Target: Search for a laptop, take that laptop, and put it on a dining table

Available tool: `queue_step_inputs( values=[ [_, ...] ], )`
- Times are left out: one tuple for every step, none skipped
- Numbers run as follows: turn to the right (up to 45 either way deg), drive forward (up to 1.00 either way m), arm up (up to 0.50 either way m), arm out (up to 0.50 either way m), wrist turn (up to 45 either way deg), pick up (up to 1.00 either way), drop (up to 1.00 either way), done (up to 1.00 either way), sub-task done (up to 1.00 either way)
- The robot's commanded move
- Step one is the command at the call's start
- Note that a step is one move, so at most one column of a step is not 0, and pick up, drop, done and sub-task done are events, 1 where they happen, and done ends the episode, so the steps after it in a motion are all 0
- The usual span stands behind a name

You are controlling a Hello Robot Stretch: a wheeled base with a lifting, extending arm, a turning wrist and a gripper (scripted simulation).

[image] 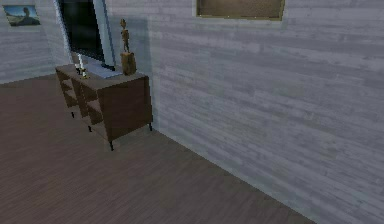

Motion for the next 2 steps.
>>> queue_step_inputs(
  values=[
    [0.0,0.0,0.0,0.28,0.0,0.0,0.0,0.0,0.0],
    [0.0,0.0,0.0,0.0,45.0,0.0,0.0,0.0,0.0]
  ],
)
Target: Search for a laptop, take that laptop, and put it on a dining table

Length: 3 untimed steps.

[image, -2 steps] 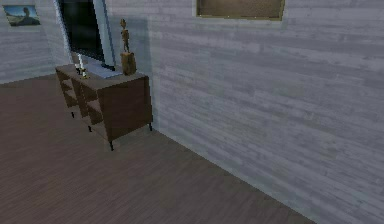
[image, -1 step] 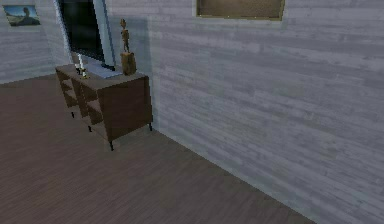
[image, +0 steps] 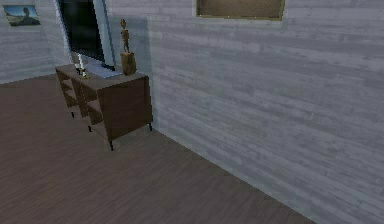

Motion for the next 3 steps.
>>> queue_step_inputs(
  values=[
    [0.0,0.0,0.0,0.0,45.0,0.0,0.0,0.0,0.0],
    [0.0,0.0,0.0,0.0,45.0,0.0,0.0,0.0,0.0],
    [0.0,0.0,0.0,0.0,21.0,0.0,0.0,0.0,0.0]
  ],
)
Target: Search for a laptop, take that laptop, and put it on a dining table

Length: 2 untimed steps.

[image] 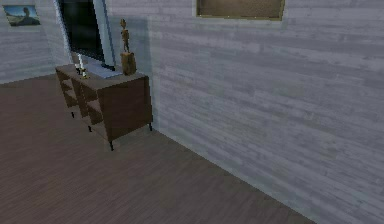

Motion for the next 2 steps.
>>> queue_step_inputs(
  values=[
    [0.0,0.0,-0.3,0.0,0.0,0.0,0.0,0.0,0.0],
    [0.0,0.0,0.0,0.0,0.0,1.0,0.0,0.0,0.0]
  ],
)
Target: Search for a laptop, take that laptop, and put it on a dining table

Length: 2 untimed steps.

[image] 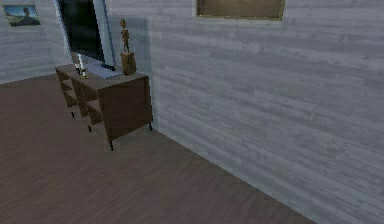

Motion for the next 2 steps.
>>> queue_step_inputs(
  values=[
    [0.0,0.0,0.1,0.0,0.0,0.0,0.0,0.0,0.0],
    [0.0,0.0,0.44,0.0,0.0,0.0,0.0,0.0,0.0]
  ],
)
